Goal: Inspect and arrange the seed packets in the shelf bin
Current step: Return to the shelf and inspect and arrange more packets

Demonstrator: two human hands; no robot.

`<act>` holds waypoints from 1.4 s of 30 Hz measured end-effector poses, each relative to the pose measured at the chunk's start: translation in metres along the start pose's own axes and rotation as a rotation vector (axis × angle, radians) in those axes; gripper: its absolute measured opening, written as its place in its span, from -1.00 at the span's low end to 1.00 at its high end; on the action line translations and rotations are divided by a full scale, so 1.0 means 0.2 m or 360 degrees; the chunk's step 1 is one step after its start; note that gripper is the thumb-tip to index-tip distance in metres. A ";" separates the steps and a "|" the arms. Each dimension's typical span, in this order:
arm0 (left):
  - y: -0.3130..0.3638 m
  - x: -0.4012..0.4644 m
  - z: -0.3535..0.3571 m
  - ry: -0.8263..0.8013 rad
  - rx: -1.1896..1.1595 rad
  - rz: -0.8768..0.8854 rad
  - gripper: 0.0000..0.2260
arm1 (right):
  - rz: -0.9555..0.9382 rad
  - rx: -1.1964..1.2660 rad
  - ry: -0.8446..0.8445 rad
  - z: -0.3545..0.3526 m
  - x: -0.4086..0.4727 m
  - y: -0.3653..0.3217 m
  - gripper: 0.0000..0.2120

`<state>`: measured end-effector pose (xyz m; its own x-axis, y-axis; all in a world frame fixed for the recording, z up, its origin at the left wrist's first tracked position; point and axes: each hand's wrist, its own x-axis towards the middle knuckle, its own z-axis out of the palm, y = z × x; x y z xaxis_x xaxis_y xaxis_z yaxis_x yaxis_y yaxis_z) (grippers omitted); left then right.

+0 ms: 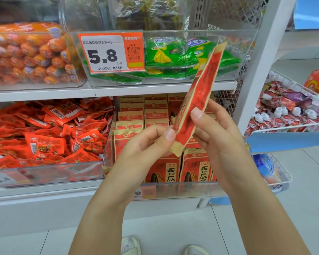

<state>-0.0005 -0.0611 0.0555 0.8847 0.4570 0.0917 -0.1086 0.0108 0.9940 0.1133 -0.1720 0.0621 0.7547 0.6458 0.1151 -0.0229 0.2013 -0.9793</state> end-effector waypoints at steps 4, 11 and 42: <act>0.01 0.00 0.01 -0.0014 -0.0037 0.0030 -0.56 | 0.0013 0.0000 -0.0001 0.01 0.00 0.00 -0.42; 0.00 0.00 0.00 -0.0001 0.0052 -0.0017 -0.58 | 0.0023 -0.0050 0.0068 0.01 0.00 0.01 -0.33; -0.05 0.03 0.03 0.0417 0.0953 0.0220 -0.49 | -0.0024 0.0006 0.0262 0.03 0.01 0.02 -0.90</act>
<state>0.0088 -0.0645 0.0457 0.7332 0.6205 0.2784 0.1242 -0.5246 0.8422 0.1110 -0.1660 0.0595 0.8524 0.5131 0.1005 -0.0130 0.2130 -0.9770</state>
